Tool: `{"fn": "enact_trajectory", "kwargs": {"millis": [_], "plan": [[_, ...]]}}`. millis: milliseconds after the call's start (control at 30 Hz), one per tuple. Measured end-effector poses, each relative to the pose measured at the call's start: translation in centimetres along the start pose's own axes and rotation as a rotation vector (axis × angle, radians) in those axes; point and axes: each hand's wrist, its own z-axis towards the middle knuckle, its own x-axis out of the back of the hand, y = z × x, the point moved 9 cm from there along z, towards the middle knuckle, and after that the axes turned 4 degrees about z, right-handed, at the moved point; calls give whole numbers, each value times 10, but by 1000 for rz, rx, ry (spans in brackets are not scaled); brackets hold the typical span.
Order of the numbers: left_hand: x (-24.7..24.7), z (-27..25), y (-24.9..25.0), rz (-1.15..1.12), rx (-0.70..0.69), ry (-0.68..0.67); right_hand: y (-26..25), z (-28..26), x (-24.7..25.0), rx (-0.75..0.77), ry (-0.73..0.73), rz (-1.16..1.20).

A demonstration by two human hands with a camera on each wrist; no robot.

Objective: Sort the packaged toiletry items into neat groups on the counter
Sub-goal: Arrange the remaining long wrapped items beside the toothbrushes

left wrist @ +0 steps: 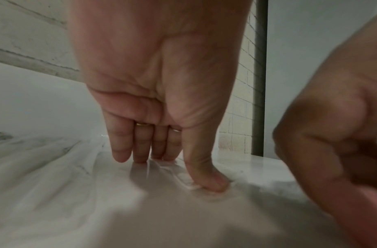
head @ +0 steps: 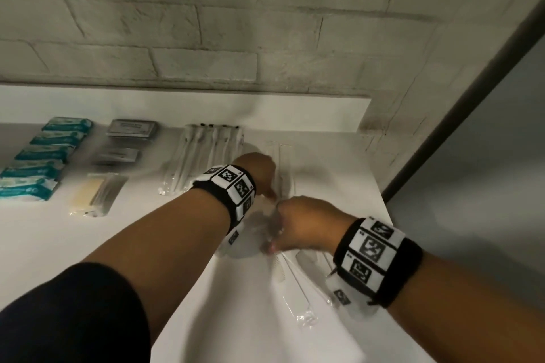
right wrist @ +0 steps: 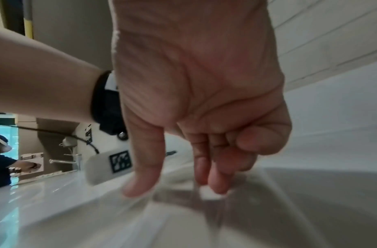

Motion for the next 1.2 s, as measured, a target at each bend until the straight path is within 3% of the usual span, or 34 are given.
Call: {"fn": "enact_trajectory", "kwargs": {"millis": [100, 267, 467, 567, 633, 733, 800, 900, 967, 1033, 1200], "plan": [[-1, -1, 0, 4, 7, 2, -1, 10, -11, -42, 26, -13], [2, -3, 1, -11, -8, 3, 12, 7, 14, -38, 72, 428], [1, -3, 0, -14, -10, 18, 75, -24, 121, -107, 475, 739], [2, 0, 0, -15, -6, 29, 113, -36, 130, -186, 683, 945], [0, 2, 0, -17, 4, 14, 126, -27, 110, -277, 668, 874], [-2, 5, -1, -40, 13, -4, 134, -5, 57, -405, 406, 777], [-4, 6, -1, -46, 12, 3, 133, 4, 46, -426, 319, 514], [2, 3, 8, -75, -18, 92, 113, 3, 68, -269, 411, 204], [9, 3, 20, -41, -40, 158, 99, 7, 69, -145, 345, 47], [8, 6, 28, 6, -36, 138, 93, 19, 59, -96, 218, -124], [3, 8, 32, 13, 4, 133, 100, 40, 51, -136, 154, -124]]}}
